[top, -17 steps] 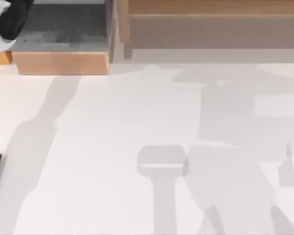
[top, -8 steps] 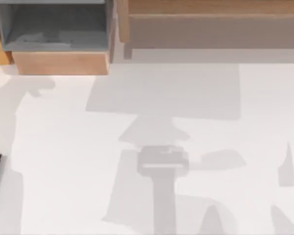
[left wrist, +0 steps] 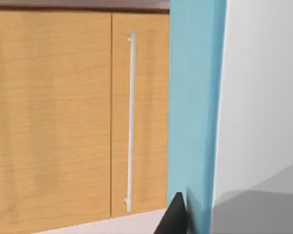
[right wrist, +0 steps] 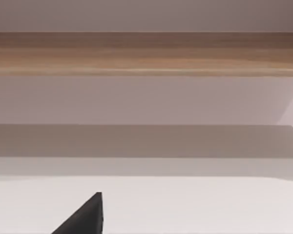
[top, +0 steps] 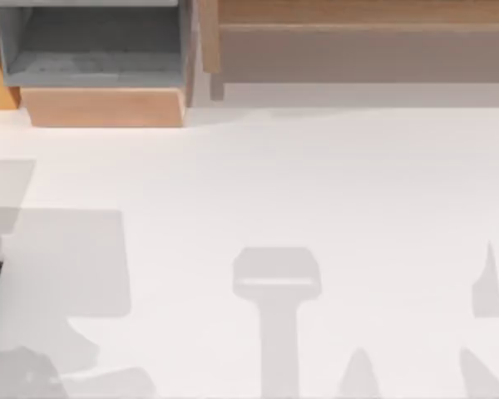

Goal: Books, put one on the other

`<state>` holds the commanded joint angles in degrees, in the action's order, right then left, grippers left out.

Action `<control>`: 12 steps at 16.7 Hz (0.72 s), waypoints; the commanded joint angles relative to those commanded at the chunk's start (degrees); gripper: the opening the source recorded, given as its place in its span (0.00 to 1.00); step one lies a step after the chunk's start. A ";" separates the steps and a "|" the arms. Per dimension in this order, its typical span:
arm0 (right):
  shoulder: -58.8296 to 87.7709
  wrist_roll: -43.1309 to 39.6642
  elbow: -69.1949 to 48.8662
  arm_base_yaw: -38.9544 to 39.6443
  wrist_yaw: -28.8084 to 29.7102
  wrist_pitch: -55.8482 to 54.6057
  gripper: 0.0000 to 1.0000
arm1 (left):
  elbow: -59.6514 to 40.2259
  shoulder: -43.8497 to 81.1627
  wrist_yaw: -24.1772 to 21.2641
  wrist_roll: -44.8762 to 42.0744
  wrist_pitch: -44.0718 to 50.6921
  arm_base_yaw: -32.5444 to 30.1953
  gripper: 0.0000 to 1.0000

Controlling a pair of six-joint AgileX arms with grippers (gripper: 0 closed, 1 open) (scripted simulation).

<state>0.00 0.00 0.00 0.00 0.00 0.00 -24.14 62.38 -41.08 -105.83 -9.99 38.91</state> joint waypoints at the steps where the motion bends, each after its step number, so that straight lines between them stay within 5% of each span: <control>1: 0.00 0.00 0.00 0.00 0.00 0.00 1.00 | 2.68 -0.93 -1.32 -4.76 1.63 3.25 0.00; 6: 0.00 0.00 0.00 0.00 0.00 0.00 1.00 | 12.20 -3.24 -5.27 -20.32 7.70 14.60 0.00; 12: 0.00 0.00 0.00 0.00 0.00 0.00 1.00 | 13.59 -3.44 -5.74 -22.31 8.62 16.20 0.00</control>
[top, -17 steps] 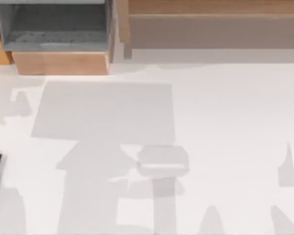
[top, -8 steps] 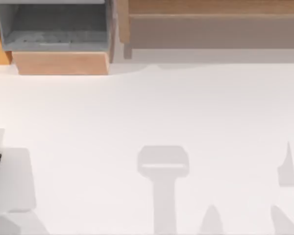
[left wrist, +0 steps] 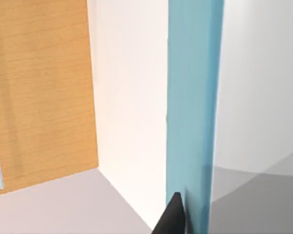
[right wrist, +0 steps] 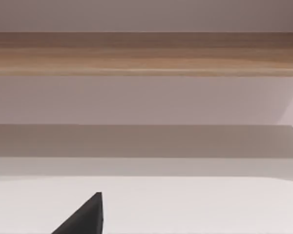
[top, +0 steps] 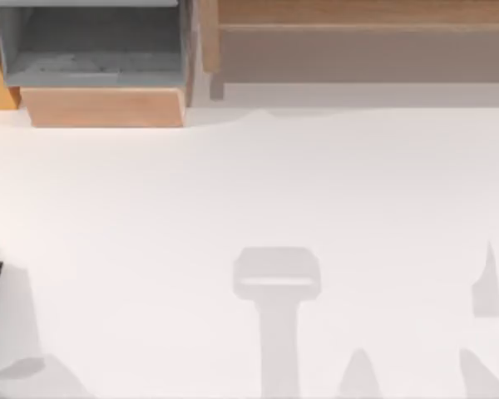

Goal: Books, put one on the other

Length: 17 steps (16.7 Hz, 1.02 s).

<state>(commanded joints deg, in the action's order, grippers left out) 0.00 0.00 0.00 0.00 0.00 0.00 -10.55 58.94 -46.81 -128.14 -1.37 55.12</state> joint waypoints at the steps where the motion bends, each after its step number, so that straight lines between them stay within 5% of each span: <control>1: 0.00 0.00 0.00 0.00 0.00 0.00 1.00 | -0.23 0.19 0.05 0.00 -0.10 -0.24 0.00; 9: 0.00 0.00 0.00 0.00 0.00 0.00 1.00 | 0.24 1.60 1.03 1.52 -2.95 -1.51 0.00; 17: 0.00 0.00 0.00 0.00 0.00 0.00 1.00 | 0.24 1.60 1.03 1.52 -2.95 -1.51 0.60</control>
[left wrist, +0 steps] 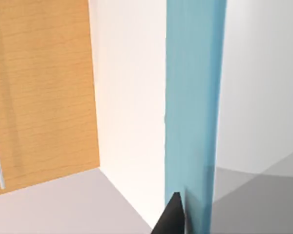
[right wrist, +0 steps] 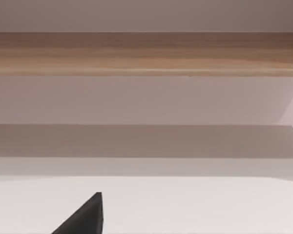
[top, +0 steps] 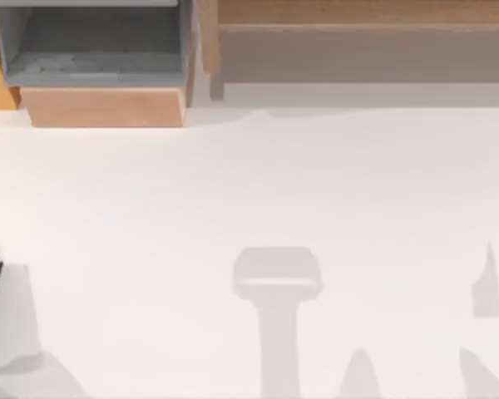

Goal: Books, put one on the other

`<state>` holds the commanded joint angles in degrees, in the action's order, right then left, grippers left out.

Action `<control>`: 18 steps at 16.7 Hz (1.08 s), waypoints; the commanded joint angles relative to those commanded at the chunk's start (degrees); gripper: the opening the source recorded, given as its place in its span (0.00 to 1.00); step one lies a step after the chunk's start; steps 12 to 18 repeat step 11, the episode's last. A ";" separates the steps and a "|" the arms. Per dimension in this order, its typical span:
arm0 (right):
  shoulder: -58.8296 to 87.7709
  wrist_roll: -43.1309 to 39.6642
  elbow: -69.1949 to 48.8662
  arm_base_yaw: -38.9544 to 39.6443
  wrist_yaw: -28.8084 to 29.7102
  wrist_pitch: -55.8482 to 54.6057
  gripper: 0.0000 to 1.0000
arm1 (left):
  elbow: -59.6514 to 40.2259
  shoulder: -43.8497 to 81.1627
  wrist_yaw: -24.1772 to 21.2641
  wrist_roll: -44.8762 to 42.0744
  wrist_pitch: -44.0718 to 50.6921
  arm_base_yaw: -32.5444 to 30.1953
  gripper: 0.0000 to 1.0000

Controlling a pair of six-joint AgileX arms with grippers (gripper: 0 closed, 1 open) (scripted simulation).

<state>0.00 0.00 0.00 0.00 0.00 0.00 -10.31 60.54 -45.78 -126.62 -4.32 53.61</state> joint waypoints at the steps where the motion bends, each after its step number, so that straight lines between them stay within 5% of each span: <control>1: 0.00 0.00 0.00 0.00 0.00 0.00 1.00 | 0.00 0.00 0.00 0.00 0.00 0.00 0.68; 6: 0.00 0.00 0.00 0.00 0.00 0.00 1.00 | 0.00 0.00 0.00 0.00 0.00 0.00 1.00; 18: 0.00 0.00 0.00 0.00 0.00 0.00 1.00 | 0.00 0.00 0.00 0.00 0.00 0.00 1.00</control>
